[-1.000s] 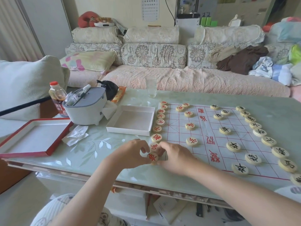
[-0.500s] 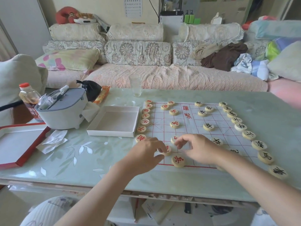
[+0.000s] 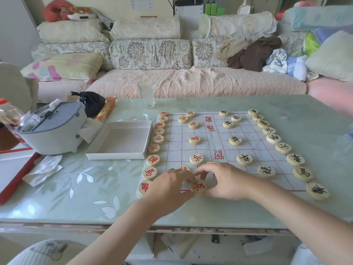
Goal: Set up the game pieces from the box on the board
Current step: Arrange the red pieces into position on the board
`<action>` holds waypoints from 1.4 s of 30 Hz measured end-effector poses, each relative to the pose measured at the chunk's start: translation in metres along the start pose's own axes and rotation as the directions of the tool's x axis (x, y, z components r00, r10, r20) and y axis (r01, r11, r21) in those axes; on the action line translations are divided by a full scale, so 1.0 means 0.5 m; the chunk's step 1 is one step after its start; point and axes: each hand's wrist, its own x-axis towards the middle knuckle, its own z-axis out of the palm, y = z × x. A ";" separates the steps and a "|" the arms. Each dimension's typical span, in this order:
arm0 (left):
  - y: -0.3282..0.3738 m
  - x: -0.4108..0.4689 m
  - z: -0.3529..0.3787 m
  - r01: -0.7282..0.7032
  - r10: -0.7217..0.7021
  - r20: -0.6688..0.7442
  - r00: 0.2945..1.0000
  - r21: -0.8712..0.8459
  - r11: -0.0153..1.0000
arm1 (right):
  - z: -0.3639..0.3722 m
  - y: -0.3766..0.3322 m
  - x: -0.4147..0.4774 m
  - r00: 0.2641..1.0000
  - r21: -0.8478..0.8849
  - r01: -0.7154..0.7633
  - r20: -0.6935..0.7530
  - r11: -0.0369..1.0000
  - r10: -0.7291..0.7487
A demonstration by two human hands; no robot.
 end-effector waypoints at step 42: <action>-0.058 0.189 -0.035 0.138 -0.120 0.182 0.976 -0.089 0.986 | -0.047 0.060 0.138 0.992 -0.095 -0.058 -0.117 0.994 0.047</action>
